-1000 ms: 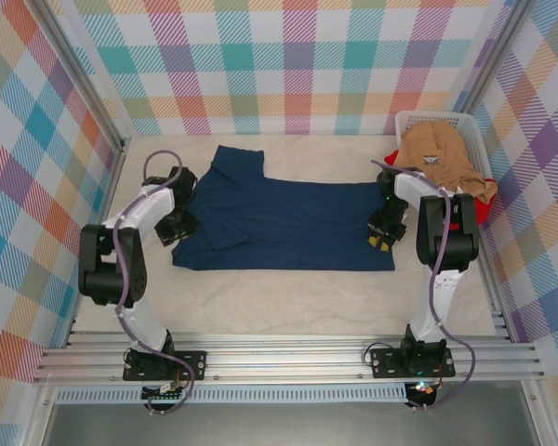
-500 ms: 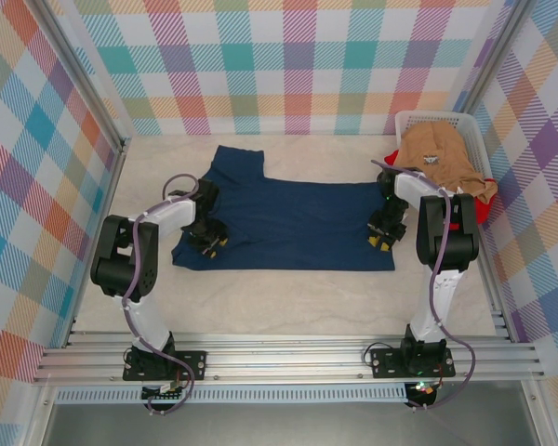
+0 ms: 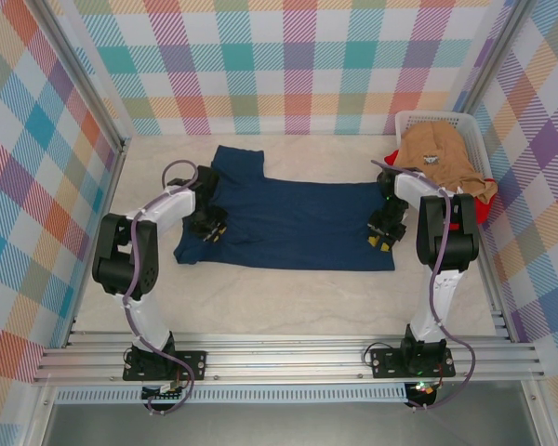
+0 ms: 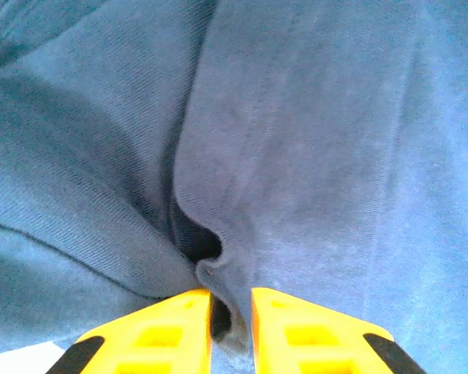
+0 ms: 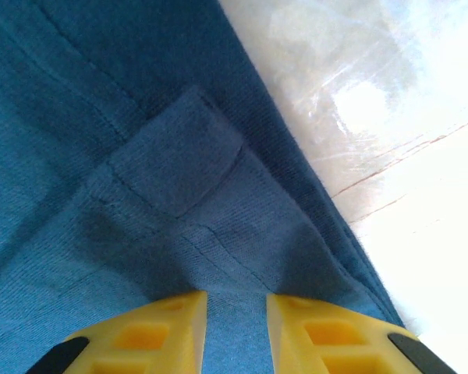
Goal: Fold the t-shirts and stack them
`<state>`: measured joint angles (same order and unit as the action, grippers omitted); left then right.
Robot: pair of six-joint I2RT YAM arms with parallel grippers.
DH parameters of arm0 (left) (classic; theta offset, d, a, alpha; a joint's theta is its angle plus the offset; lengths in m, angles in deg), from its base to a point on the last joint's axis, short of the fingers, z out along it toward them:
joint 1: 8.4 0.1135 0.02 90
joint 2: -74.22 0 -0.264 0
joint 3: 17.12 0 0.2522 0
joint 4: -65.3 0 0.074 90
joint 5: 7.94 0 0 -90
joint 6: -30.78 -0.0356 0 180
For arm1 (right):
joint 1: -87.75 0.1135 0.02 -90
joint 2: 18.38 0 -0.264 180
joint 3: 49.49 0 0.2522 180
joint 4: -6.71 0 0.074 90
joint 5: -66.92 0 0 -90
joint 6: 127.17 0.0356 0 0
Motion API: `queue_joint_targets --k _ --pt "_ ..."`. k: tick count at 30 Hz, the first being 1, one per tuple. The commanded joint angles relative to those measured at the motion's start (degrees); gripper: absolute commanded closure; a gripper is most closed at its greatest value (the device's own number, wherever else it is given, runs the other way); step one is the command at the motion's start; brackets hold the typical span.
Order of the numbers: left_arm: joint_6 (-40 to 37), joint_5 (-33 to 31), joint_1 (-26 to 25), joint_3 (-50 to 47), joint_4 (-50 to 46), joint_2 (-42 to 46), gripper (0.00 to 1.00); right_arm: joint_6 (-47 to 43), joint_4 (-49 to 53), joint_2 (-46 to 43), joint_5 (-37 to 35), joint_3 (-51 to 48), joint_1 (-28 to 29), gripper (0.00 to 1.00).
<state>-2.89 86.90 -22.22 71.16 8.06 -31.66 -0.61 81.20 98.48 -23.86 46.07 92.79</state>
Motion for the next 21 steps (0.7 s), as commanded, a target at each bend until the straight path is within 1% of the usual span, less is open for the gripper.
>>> queue_joint_targets --k 1,6,9,11,13,14,17,19,21 --pt "-1.8 -1.7 -0.7 1.9 -5.6 -1.7 0.77 -0.5 -0.7 0.5 0.6 -1.3 0.6 0.71" --pt "-2.8 -1.3 -0.7 3.8 -6.8 -4.0 0.78 -0.4 -0.7 0.6 0.8 -1.1 0.6 0.71" --pt "-3.1 -1.4 -0.8 4.0 -6.5 -4.4 0.82 -0.5 -0.7 0.7 0.7 -1.1 0.6 0.71" --pt "-3.0 -1.3 -0.8 3.7 -5.8 -4.3 0.87 -0.5 -0.7 0.5 0.6 -1.2 0.6 0.71" --pt "-2.8 -1.5 -1.0 4.0 -5.8 -3.9 0.96 -0.5 -0.7 0.4 0.6 -1.2 0.6 0.71" --pt "-2.9 -2.3 -1.2 4.5 -6.0 -3.3 0.99 -0.6 -0.8 0.4 0.6 -1.4 0.6 0.70" --pt "-4.7 -4.5 -2.7 9.0 -7.1 -2.9 1.00 -0.7 -1.2 -0.4 0.9 -1.6 0.7 0.62" --pt "-7.3 -4.3 -3.8 13.6 -7.8 -4.7 1.00 -0.7 -1.3 -1.3 1.1 -1.5 0.8 0.58" --pt "-10.9 -5.0 -5.4 20.0 -10.4 -8.3 1.00 -0.5 -1.3 -2.8 1.1 -1.3 1.0 0.53"
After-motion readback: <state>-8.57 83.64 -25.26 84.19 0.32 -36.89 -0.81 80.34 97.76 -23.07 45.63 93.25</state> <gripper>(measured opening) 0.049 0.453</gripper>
